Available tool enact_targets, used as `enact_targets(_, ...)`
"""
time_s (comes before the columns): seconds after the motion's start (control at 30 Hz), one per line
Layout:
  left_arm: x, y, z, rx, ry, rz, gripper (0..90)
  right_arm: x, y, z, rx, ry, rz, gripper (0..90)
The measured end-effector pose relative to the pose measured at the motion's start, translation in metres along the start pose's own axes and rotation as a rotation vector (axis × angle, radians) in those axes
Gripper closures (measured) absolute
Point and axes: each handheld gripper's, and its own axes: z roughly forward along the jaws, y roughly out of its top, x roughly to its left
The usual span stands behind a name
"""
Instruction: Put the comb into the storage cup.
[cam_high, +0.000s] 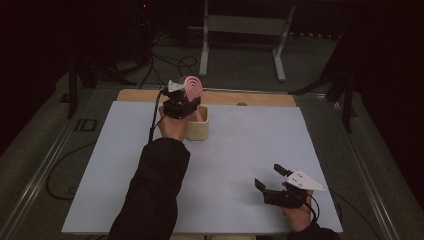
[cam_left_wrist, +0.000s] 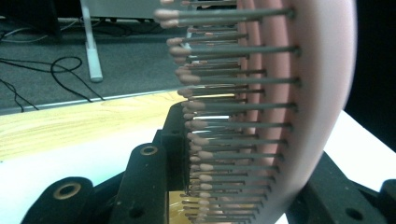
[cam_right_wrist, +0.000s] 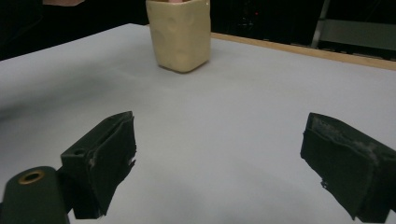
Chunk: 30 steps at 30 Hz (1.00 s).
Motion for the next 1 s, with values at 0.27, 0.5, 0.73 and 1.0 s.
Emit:
enact_targets(0.27,0.000,-0.002,0.003,0.012,-0.008,0.002,64.0,0.000,0.000,0.000,0.004,0.002,0.002,10.1)
enact_targets(0.5,0.000,-0.004,0.005,0.020,-0.009,0.003,63.8,0.000,0.000,0.000,0.003,0.001,0.002,10.1)
enact_targets(0.73,0.000,-0.006,0.007,0.032,-0.011,0.007,63.6,0.000,0.000,0.000,0.004,0.001,0.001,10.1)
enact_targets(1.0,0.000,-0.009,0.011,0.046,-0.014,0.002,63.3,0.000,0.000,0.000,0.004,0.000,0.001,10.1)
